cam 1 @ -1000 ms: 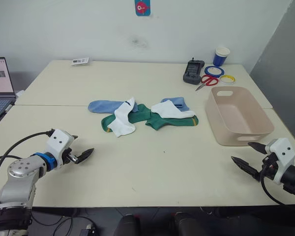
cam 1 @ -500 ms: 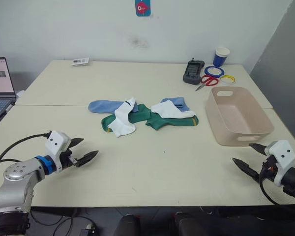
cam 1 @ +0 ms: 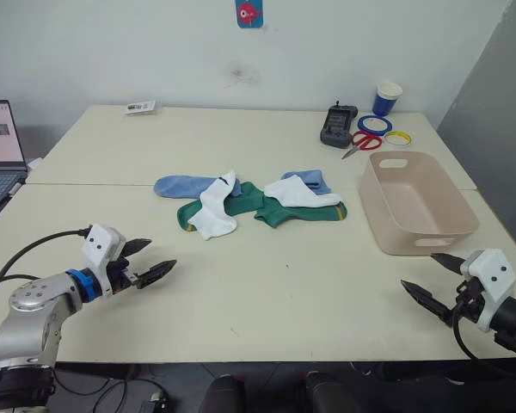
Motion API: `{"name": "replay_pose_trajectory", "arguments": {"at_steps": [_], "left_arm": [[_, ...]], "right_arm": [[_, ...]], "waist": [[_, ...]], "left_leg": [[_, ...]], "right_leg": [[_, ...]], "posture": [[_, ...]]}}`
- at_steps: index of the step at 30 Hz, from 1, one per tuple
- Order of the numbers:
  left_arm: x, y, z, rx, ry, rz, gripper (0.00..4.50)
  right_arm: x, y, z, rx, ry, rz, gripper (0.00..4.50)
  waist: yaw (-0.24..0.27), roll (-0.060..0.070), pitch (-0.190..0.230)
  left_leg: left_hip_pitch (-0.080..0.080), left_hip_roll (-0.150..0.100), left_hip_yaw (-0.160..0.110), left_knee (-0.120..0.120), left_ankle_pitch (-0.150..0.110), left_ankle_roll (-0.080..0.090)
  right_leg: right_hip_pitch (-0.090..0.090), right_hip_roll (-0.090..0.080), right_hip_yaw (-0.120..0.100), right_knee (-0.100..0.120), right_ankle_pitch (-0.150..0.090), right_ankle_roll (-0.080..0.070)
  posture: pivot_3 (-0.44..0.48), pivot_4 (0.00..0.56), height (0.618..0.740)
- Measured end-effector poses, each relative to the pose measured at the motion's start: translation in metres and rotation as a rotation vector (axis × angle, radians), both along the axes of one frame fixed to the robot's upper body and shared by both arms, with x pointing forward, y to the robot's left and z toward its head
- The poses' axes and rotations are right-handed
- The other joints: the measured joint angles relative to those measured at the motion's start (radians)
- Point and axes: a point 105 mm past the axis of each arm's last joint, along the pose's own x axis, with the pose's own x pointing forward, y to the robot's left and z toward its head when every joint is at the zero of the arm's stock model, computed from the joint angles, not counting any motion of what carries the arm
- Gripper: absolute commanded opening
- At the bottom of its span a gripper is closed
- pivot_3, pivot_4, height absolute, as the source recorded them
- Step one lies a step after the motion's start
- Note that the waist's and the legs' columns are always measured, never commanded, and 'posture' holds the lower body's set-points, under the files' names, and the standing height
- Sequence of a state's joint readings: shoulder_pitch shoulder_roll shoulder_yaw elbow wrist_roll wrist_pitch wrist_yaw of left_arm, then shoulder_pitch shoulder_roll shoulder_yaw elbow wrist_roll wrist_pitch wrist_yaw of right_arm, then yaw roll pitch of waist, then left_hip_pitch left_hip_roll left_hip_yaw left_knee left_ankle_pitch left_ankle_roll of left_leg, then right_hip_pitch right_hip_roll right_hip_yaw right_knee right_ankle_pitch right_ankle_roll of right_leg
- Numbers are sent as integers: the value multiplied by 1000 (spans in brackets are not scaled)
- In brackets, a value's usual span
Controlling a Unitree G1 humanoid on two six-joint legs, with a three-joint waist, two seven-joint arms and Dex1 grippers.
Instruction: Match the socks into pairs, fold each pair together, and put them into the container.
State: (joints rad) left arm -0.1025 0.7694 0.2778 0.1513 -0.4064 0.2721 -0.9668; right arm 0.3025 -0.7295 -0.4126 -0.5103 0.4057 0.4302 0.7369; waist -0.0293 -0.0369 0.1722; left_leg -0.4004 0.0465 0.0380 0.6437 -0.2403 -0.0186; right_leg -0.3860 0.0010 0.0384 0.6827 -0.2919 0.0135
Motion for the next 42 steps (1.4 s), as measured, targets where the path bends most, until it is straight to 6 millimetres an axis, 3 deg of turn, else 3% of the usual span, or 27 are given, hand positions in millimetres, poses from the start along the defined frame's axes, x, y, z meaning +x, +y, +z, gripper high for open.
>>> {"name": "replay_pose_trajectory", "arguments": {"at_steps": [3, 6, 10, 14, 24, 27, 39, 42], "left_arm": [[10, -6, 8, -60, -2, 17, 4472], [30, -19, 21, -150, -28, 52, 4472], [57, -41, 35, -237, -68, 80, 4472], [75, -55, 27, -288, -6, 113, 4472], [87, -59, 4, -178, 61, 129, 4472], [87, -60, 0, -153, 72, 127, 3904], [90, -59, -2, -107, 105, 156, 22], [90, -58, 1, -129, 100, 159, 22]], "right_arm": [[1, 18, 13, 31, -20, 56, 4500], [3, 48, 34, 67, -66, 149, 4500], [1, 77, 47, 90, -92, 227, 4500], [1, 86, 45, 101, -67, 236, 4500], [-12, 110, 40, 114, -35, 324, 4500], [-13, 111, 36, 115, -19, 329, 4500], [-11, 115, 37, 122, -39, 331, 4500], [-11, 115, 37, 123, -37, 333, 4500]], "waist": [[0, 0, 0], [0, 0, 0], [2, -1, 0], [2, -1, 0], [0, -1, 0], [1, -1, 0], [1, -1, 0], [1, -1, 0]], "left_leg": [[0, 0, 0, 0, 0, 0], [0, 0, -1, 1, 0, 0], [-1, -1, -2, 1, 0, 0], [-2, -1, -2, 1, 0, 0], [-1, 0, -3, 1, 0, 0], [-2, 0, -3, 1, 0, 0], [-2, 0, -3, 1, 0, 0], [-2, 0, -3, 1, 0, 0]], "right_leg": [[0, 0, 0, 0, 0, 0], [0, 1, -1, 0, 0, 1], [0, 1, -1, 0, 1, 1], [0, 1, -1, -1, 1, 1], [0, 4, 0, 0, 1, 1], [0, 3, 0, 0, 1, 1], [0, 4, 0, 0, 1, 1], [0, 4, -1, 0, 1, 1]], "posture": [[0, 150, 732], [0, 150, 732], [0, 150, 732], [0, 150, 732], [0, 150, 732], [0, 150, 732], [0, 150, 732], [0, 150, 732]]}}
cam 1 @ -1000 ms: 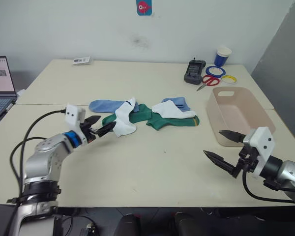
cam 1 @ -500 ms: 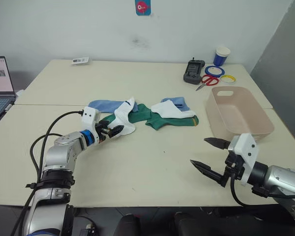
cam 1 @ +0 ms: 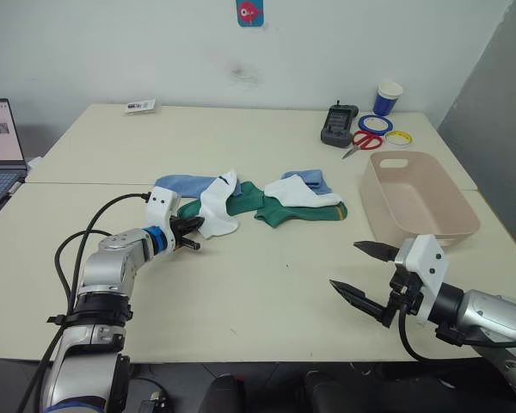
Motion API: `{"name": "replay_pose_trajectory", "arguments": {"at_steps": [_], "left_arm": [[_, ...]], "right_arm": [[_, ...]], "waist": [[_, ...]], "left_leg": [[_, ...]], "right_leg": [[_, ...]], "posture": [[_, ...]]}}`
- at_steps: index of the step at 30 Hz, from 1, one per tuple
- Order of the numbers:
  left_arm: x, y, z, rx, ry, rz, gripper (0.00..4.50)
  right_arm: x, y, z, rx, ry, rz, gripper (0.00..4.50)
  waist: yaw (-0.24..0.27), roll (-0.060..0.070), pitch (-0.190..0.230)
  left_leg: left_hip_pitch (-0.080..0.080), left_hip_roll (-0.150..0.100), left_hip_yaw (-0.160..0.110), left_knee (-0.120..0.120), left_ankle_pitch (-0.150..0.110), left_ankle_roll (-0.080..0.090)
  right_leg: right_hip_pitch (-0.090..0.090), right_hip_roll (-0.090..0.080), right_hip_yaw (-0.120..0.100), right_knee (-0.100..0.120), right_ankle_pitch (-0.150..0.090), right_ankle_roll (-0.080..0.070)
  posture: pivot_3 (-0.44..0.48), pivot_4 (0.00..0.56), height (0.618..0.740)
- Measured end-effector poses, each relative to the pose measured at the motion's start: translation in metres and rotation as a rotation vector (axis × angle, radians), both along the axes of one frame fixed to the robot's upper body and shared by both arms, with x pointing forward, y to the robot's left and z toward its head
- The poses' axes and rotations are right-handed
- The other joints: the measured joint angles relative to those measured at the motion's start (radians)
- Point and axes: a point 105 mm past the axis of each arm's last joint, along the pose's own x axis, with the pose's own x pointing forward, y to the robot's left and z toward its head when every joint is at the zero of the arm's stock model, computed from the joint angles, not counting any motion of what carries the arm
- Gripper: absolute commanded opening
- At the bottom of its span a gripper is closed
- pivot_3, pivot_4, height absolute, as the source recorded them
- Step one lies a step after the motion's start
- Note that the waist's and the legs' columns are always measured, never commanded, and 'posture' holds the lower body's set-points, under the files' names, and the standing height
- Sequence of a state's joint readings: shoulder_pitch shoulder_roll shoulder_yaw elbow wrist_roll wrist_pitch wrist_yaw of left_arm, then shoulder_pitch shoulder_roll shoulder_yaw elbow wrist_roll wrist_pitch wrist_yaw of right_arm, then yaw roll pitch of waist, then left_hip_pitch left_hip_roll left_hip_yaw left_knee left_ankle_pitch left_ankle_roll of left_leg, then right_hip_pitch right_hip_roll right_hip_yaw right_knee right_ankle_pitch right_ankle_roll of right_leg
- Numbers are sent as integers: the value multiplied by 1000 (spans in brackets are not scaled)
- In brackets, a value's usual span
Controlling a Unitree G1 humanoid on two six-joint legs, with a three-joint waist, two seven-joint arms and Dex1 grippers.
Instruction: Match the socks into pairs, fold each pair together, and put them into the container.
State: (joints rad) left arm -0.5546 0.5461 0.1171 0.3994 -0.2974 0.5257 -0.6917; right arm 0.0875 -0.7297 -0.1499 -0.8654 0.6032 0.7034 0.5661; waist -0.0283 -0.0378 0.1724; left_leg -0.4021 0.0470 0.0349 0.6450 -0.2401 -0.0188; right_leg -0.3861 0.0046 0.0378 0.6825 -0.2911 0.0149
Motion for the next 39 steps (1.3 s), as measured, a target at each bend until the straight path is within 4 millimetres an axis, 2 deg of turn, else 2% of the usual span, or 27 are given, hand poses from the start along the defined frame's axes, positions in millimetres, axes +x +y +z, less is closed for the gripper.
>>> {"name": "replay_pose_trajectory", "arguments": {"at_steps": [7, 12, 14, 18, 24, 26, 30, 32, 35, 38, 39], "left_arm": [[-4, 2, 33, -108, -71, -11, 22], [-19, 9, 35, -90, -50, -22, 22], [-22, 17, 40, -92, -41, -21, 22], [-23, 37, 71, -74, -101, -1, 22], [-33, 44, 84, -53, -73, -62, 22], [-37, 50, 94, -23, -70, -80, 22], [-54, 65, 124, 126, -19, -145, 22], [-63, 67, 128, 213, 46, -196, 22], [-70, 52, 118, 277, 130, -300, 22], [-69, 17, 96, 220, 196, -407, 22], [-70, -2, 85, 184, 221, -454, 22]], "right_arm": [[4, -2, 1, -1, -2, 2, 4500], [2, 0, -2, 2, 10, 19, 4500], [4, 0, -2, 5, 14, 21, 4500], [3, 0, -3, 6, 18, 31, 4500], [5, 2, 1, 16, 11, 52, 4500], [6, 2, 2, 19, 7, 60, 4500], [7, 3, 4, 28, 11, 74, 4500], [6, 3, 3, 30, 18, 81, 4500], [5, 4, 2, 31, 24, 90, 4500], [4, 5, 0, 24, 36, 97, 4500], [3, 4, -2, 18, 46, 96, 4500]], "waist": [[-1, 0, 0], [-1, 0, 0], [-1, -1, 1], [-1, -1, 1], [-1, -1, 1], [-1, -2, 1], [-2, -3, 2], [-2, -2, 2], [2, -1, 3], [12, -1, 3], [14, -1, 3]], "left_leg": [[0, 0, 0, 0, 0, 0], [0, 0, 0, 0, 0, 0], [0, 0, 0, 0, 0, 0], [0, 0, 0, 0, 0, 0], [0, 0, 0, 0, 0, 0], [0, 0, 0, 0, 0, 0], [0, 0, 1, -1, 0, 0], [0, 0, 1, -2, 0, 0], [0, 0, 1, -1, 0, 0], [-1, 0, 0, 0, 0, 0], [-2, -1, 0, 1, 0, 0]], "right_leg": [[0, 0, 0, 0, 0, 0], [0, 0, 0, 0, 0, 0], [0, 0, 0, 0, 0, 0], [0, 0, 0, 0, 0, 0], [-1, -1, 0, 0, 0, 0], [-1, 0, 0, 0, 0, 0], [-2, 0, 0, 0, -1, -1], [-2, 0, 1, 0, -1, -2], [-2, -1, 0, 0, -1, -2], [-1, -1, -1, 0, -1, -2], [-1, -1, 0, 0, -1, -2]], "posture": [[0, 150, 732], [0, 150, 732], [0, 150, 732], [0, 150, 732], [0, 150, 732], [0, 150, 732], [0, 150, 732], [0, 150, 732], [0, 150, 732], [0, 150, 732], [0, 150, 732]]}}
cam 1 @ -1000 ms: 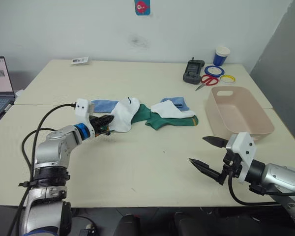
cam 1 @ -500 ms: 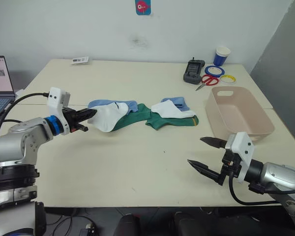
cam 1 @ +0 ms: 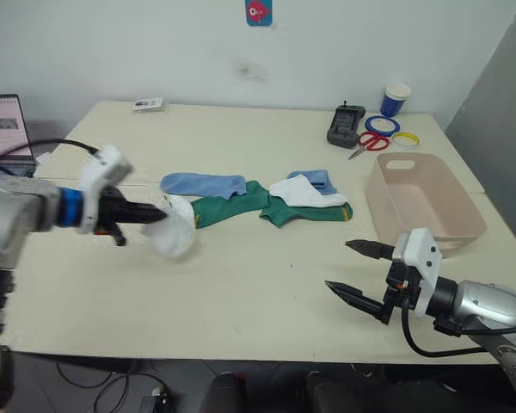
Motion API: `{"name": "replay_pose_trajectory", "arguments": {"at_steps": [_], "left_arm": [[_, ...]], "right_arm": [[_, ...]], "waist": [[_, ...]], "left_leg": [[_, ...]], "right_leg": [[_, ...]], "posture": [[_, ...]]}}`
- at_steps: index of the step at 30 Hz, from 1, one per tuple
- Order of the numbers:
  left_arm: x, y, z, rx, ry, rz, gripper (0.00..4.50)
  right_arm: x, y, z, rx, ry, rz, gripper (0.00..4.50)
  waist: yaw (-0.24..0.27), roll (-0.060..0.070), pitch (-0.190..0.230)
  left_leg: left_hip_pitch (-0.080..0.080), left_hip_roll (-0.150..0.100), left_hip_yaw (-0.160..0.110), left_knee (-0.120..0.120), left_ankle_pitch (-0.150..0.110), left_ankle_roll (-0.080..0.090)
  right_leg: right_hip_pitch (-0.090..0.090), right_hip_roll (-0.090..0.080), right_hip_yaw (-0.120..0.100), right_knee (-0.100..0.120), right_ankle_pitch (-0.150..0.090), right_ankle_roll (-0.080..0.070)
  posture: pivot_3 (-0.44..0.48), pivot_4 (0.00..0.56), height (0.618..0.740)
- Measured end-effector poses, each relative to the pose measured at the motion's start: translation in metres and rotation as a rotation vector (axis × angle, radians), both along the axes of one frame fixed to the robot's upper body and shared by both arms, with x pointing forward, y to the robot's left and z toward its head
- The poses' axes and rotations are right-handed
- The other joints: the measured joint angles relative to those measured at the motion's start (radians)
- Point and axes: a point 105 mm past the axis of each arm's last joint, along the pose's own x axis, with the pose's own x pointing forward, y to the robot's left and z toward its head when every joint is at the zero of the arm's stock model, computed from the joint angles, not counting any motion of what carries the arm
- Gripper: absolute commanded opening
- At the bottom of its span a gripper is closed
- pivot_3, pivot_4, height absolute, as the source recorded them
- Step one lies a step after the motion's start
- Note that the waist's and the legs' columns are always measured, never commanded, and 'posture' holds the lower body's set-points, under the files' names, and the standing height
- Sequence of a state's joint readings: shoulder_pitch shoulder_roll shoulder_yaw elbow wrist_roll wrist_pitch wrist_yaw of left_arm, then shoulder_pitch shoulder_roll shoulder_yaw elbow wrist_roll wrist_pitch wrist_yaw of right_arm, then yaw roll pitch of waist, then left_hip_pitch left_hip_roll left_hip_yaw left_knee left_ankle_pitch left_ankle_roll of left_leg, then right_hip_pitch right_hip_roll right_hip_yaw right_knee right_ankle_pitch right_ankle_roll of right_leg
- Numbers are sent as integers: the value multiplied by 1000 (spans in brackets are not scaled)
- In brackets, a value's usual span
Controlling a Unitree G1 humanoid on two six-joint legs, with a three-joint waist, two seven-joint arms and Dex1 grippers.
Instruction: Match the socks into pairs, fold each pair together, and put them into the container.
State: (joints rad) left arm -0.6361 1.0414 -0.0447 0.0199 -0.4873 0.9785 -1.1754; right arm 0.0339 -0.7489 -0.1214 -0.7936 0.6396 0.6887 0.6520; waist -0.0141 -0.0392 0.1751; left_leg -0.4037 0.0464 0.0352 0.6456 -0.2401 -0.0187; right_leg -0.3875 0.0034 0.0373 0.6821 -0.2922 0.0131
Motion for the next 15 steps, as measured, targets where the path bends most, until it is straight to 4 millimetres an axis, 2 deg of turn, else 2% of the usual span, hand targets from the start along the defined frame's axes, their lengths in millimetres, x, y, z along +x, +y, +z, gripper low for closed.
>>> {"name": "replay_pose_trajectory", "arguments": {"at_steps": [2, 4, 6, 10, 12, 15], "left_arm": [[-7, -34, -25, -53, 85, -73, 22], [-16, -54, -47, -79, 163, -106, 22], [-16, -77, -60, -132, 189, -115, 22], [-13, -117, -73, -207, 215, -118, 22], [-13, -130, -75, -229, 223, -116, 22], [-11, -140, -75, -246, 213, -112, 636]], "right_arm": [[-6, -1, -5, -17, 28, 0, 4500], [-10, -3, -8, -27, 42, -13, 4500], [-14, -9, -12, -40, 59, -48, 4500], [-19, -12, -10, -57, 47, -87, 4500], [-21, -12, -9, -59, 45, -94, 4500], [-24, -11, -9, -58, 54, -97, 4500]], "waist": [[0, 0, 0], [-5, 0, 0], [-7, 0, 0], [-9, 0, 0], [-13, 0, 0], [-15, 0, 0]], "left_leg": [[-1, 0, 0, 0, 0, 0], [-4, 0, 0, 1, 0, 0], [-4, 0, -2, 1, 0, 0], [-4, 1, -4, 1, 0, 0], [-3, 1, -3, 1, 0, 0], [-2, 1, -3, 1, 0, 0]], "right_leg": [[-1, 0, 1, 0, 0, 1], [-2, 1, 1, 0, 0, 1], [-2, 1, -1, 0, 0, 1], [-2, 3, -1, 1, 0, 1], [-2, 3, -1, 1, 0, 1], [-1, 4, 0, 2, 1, 1]], "posture": [[0, 150, 732], [0, 150, 732], [0, 150, 732], [0, 150, 732], [0, 150, 732], [0, 150, 732]]}}
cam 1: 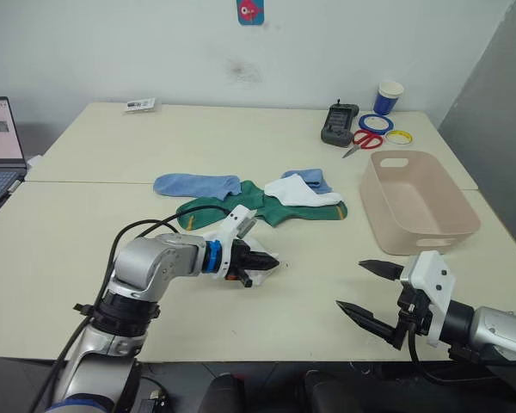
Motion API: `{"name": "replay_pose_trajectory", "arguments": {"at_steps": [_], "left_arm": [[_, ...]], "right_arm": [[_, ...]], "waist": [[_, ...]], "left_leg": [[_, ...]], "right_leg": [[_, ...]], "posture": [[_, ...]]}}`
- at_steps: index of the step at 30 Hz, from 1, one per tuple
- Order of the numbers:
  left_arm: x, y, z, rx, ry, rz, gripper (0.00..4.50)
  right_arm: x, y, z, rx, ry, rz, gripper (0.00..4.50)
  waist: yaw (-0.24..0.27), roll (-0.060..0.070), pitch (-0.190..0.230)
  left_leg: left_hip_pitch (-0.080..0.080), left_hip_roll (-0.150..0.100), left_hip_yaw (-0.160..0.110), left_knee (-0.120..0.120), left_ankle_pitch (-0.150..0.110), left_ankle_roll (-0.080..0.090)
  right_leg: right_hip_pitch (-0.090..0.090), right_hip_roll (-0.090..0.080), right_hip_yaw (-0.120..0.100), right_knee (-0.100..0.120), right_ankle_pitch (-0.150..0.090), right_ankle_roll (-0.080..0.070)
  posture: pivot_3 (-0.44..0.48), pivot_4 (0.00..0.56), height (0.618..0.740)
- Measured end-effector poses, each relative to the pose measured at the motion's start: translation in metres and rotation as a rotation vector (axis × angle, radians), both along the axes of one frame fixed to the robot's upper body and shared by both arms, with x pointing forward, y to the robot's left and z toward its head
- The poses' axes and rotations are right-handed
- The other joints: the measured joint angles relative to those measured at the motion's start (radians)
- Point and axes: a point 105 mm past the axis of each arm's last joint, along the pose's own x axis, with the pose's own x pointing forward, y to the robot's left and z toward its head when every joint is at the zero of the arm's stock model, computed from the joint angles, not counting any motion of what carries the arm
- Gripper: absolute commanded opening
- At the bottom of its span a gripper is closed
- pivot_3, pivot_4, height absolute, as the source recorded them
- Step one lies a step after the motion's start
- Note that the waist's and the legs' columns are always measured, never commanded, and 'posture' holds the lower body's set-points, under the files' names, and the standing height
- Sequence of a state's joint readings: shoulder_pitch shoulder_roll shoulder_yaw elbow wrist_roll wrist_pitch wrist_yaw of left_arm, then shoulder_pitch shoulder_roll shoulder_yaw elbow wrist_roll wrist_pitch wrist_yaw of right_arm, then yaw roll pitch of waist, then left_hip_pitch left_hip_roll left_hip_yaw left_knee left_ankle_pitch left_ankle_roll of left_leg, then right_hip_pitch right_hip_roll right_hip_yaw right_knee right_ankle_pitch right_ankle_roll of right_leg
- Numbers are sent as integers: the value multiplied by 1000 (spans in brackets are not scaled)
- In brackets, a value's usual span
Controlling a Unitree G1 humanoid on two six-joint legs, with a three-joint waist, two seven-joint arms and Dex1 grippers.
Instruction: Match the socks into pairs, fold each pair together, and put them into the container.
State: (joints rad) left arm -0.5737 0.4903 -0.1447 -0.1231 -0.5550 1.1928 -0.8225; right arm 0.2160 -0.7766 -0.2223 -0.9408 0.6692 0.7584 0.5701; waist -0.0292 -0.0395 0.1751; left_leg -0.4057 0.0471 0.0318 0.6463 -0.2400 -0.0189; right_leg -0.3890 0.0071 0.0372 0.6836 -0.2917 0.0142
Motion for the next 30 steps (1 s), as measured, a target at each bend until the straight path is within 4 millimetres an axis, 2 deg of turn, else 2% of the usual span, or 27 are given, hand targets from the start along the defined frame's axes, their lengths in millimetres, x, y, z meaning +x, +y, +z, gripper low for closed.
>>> {"name": "replay_pose_trajectory", "arguments": {"at_steps": [5, 8, 10, 12, 14, 16, 18, 20, 22, 26, 30], "left_arm": [[8, -4, 10, -34, -59, 44, 2217], [3, -4, 25, -69, -91, 8, 3182], [-1, 7, 39, -68, -110, -35, 3798], [5, 34, 56, -44, -147, -30, 4475], [21, 67, 75, -12, -225, 38, 4495], [41, 93, 83, 30, -316, 116, 4495], [60, 118, 79, 89, -387, 193, 4495], [66, 133, 66, 136, -393, 213, 4495], [67, 139, 51, 191, -400, 177, 4495], [57, 143, 25, 333, -509, -11, 4495], [54, 146, 21, 418, -682, -143, 4495]], "right_arm": [[0, -1, 2, 4, 3, -12, 4500], [0, -1, 3, -2, -4, -11, 4500], [0, -2, 4, -6, -8, -13, 4500], [0, -3, 5, -13, -10, -14, 4500], [0, -3, 5, -15, -11, -10, 4500], [1, -2, 8, -12, -24, -3, 4500], [4, 0, 12, -9, -45, 3, 4500], [5, 2, 13, -3, -51, -1, 4500], [5, 7, 11, 7, -42, 9, 4500], [5, 12, 7, 17, -22, 17, 4500], [5, 12, 6, 20, -21, 7, 4500]], "waist": [[2, 0, 0], [1, 0, 0], [-2, 0, 0], [-3, 0, 0], [-1, 1, 0], [1, 2, -1], [1, 2, -1], [2, 1, -1], [2, 1, -1], [4, 1, -1], [4, 1, -1]], "left_leg": [[0, 0, 0, 0, 0, 0], [0, 0, 1, 0, 0, 0], [1, 0, 1, -1, 0, 0], [3, 0, 1, -1, 0, 0], [5, 0, 0, -2, 0, 0], [5, 0, 1, -2, 0, 0], [5, -1, 2, -1, 0, 0], [2, -1, 3, -1, 0, 0], [-2, -1, 3, 0, 0, 0], [-4, 0, 2, 0, 0, 0], [-4, 0, 1, -1, 0, 0]], "right_leg": [[1, 0, 0, 0, 0, 0], [0, 0, 1, -1, 0, 0], [0, 0, 1, 0, 0, 0], [1, 2, 1, 0, 0, 0], [2, 2, 0, 1, 0, -1], [3, 2, 0, 0, 0, -1], [3, 2, 1, -1, 0, -1], [2, 0, 2, -2, 0, 0], [-2, 0, 1, -3, 0, -1], [-3, -2, 0, -3, 1, -2], [-3, -2, -2, -2, 0, -1]], "posture": [[0, 150, 732], [0, 150, 732], [0, 150, 732], [0, 150, 732], [0, 150, 732], [0, 150, 732], [0, 150, 732], [0, 150, 732], [0, 150, 732], [0, 150, 732], [0, 150, 732]]}}
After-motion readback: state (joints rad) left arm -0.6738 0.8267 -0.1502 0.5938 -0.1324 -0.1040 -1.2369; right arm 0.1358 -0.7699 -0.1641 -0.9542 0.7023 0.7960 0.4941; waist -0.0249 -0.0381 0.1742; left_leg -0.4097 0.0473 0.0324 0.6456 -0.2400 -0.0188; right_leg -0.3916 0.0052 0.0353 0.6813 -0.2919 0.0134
